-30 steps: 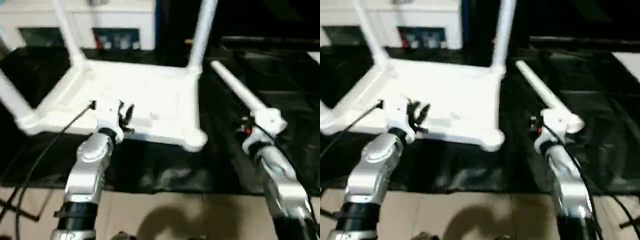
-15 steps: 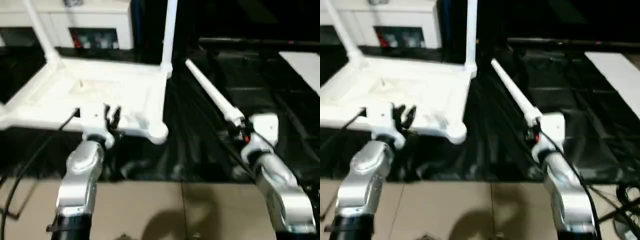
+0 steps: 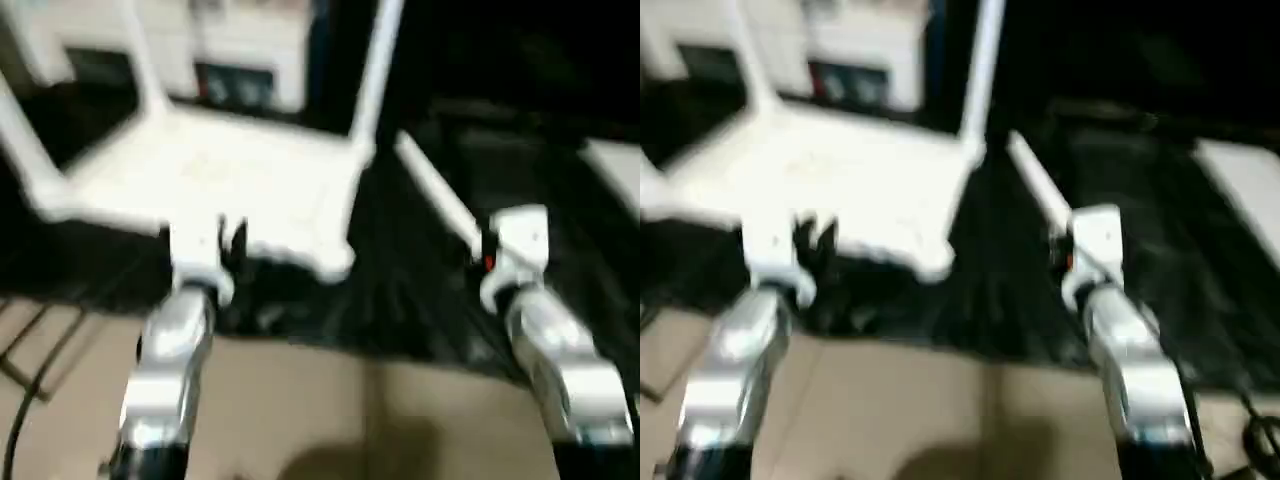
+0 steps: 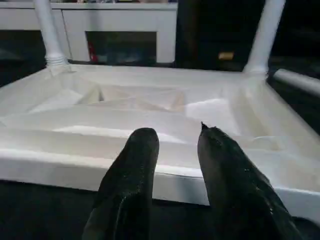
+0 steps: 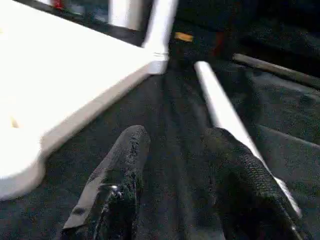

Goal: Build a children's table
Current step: Move to table

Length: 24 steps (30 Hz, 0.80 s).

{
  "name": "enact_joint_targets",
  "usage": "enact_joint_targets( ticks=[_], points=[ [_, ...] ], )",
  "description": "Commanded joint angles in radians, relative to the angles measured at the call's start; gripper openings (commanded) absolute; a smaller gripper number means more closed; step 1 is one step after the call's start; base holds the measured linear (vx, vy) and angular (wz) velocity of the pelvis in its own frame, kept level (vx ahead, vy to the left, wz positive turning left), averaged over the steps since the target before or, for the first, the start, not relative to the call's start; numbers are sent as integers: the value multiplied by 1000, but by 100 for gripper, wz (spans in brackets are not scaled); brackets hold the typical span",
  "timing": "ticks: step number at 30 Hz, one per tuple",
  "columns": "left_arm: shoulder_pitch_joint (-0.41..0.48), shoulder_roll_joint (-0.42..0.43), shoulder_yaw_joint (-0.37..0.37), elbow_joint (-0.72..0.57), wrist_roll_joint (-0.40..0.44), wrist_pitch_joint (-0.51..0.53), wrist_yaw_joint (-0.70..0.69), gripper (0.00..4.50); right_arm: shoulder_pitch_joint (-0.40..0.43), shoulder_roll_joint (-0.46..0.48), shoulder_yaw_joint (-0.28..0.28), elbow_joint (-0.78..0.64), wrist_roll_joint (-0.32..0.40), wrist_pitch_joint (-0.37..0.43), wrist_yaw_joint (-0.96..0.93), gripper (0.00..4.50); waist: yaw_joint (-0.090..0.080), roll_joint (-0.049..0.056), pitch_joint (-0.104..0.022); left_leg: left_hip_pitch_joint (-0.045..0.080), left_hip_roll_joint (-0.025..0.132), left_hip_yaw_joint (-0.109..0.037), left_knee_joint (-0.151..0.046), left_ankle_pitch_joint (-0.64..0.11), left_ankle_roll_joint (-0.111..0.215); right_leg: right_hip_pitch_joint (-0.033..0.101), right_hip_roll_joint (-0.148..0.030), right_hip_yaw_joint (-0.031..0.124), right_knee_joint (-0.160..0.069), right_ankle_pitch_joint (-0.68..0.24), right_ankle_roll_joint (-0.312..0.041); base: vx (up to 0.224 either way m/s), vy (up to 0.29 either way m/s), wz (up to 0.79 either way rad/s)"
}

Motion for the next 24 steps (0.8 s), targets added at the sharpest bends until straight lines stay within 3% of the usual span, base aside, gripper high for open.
enact_joint_targets(
  ticks=[1,2,3,4,5,6,7,8,9,10,11,12,13,14,15,16,17,18,19,20,21,22,23,24],
  points=[
    [-11,-4,-28,-13,9,-3,-8,164,1,-10,-26,7,-5,20,-4,198,-47,23,-75,114,170,-139,-140,-83,292,-123,-53,28,27,69,39,119,9,2],
    [-15,2,-33,-11,8,-6,-14,164,0,-5,-26,12,-5,25,-9,198,-45,7,-77,98,108,-85,-106,23,332,-126,-73,47,-23,168,8,119,9,2],
    [-17,3,-34,-10,8,-7,-16,164,-1,-3,-25,14,-5,26,-11,198,-43,-18,-84,60,61,-50,-87,37,322,-83,-82,66,-64,212,-11,133,-29,7],
    [-22,8,-37,-6,8,-12,-22,164,-1,1,-23,17,-7,30,-17,198,-5,-57,-99,-46,-52,10,-12,-8,279,55,-102,155,-118,144,-111,138,-25,14],
    [-27,10,-39,-1,9,-12,-27,164,2,7,-21,16,-6,40,-23,198,31,-41,-91,-123,-23,-24,85,-31,197,124,-223,241,-168,75,-296,138,-25,14],
    [-27,10,-39,-1,9,-12,-27,164,2,7,-21,16,-6,40,-23,198,45,-36,-90,-154,3,-43,112,14,89,128,-206,227,-158,148,-416,141,5,15],
    [-27,10,-39,0,9,-12,-28,164,3,7,-21,16,-6,41,-24,198,46,-31,-86,-173,16,-49,109,42,56,131,-194,209,-152,182,-443,126,22,2],
    [-28,13,-45,3,7,-11,-35,164,10,12,-23,8,-6,48,-31,198,48,-4,-76,-161,37,-50,48,103,29,100,-148,145,-156,164,-426,126,22,2],
    [-28,13,-45,3,7,-11,-35,164,11,12,-23,8,-6,49,-31,198,35,36,-80,-120,48,-35,-59,190,57,80,-53,59,-140,44,-307,108,26,-1],
    [-28,15,-49,3,8,-10,-37,164,13,12,-24,5,-6,51,-33,198,25,68,-78,-77,68,-57,-100,117,100,40,3,28,-109,-12,-217,119,72,1],
    [-33,17,-55,8,5,-7,-41,164,14,11,-23,5,-13,59,-38,198,-14,84,-60,-46,114,-110,-129,1,133,-18,38,8,-31,-78,-141,119,72,1],
    [-33,17,-55,8,4,-7,-42,164,14,11,-23,5,-13,60,-38,198,-20,74,-93,53,172,-159,-125,-162,208,-76,0,24,22,-76,-47,139,73,9],
    [-35,17,-57,11,4,-7,-43,164,14,10,-23,7,-19,64,-43,198,-24,79,-91,45,169,-166,-122,-162,251,-88,-3,24,42,-44,0,125,28,13],
    [-41,17,-60,16,3,-8,-43,164,9,7,-25,16,-30,68,-53,198,-20,62,-80,32,160,-146,-122,-76,377,-123,-21,32,55,27,90,125,28,13],
    [-42,17,-60,17,3,-8,-43,164,8,7,-25,16,-31,69,-54,198,-24,52,-87,38,153,-141,-118,-43,405,-132,-30,39,46,55,95,94,3,3],
    [-44,18,-62,20,2,-9,-44,164,5,6,-27,20,-37,74,-60,198,-21,25,-77,3,108,-96,-108,-50,387,-106,-53,64,-25,112,63,82,-53,2],
    [-47,19,-65,22,0,-10,-46,164,1,8,-32,24,-41,81,-69,198,7,-15,-81,-72,12,-16,-54,-143,290,-17,-99,130,-128,4,-6,82,-53,2],
    [-51,21,-68,25,0,-10,-47,164,-5,11,-41,31,-38,89,-76,198,26,-27,-86,-102,-33,1,10,-121,253,37,-138,180,-156,-92,-37,80,-92,8],
    [-53,22,-70,27,-1,-10,-46,164,-9,13,-46,34,-37,93,-79,198,43,-27,-88,-128,-25,-13,53,-71,216,71,-182,210,-178,-187,-75,96,-84,1],
    [-56,26,-68,32,-4,-12,-47,164,-19,13,-54,46,-43,107,-92,198,57,-14,-81,-164,-13,-33,70,62,107,87,-163,181,-175,-270,-122,96,-84,1],
    [-59,27,-65,35,-5,-13,-49,164,-25,14,-60,54,-41,113,-100,198,55,-10,-77,-170,-7,-32,61,82,95,86,-151,169,-175,-255,-149,96,-56,-5],
    [-62,28,-63,39,-5,-13,-51,164,-31,12,-61,61,-44,116,-106,198,50,11,-70,-156,11,-30,12,122,87,75,-123,125,-182,-280,-183,79,-9,1],
    [-65,30,-60,42,-5,-13,-52,164,-37,8,-61,68,-46,116,-107,198,49,28,-72,-143,24,-27,-21,131,88,72,-106,103,-184,-291,-184,79,-9,1],
    [-69,31,-56,48,-6,-14,-54,164,-44,3,-61,77,-46,117,-102,198,33,62,-68,-110,57,-28,-88,52,79,51,-51,54,-171,-278,-144,102,60,-1]
  ],
)
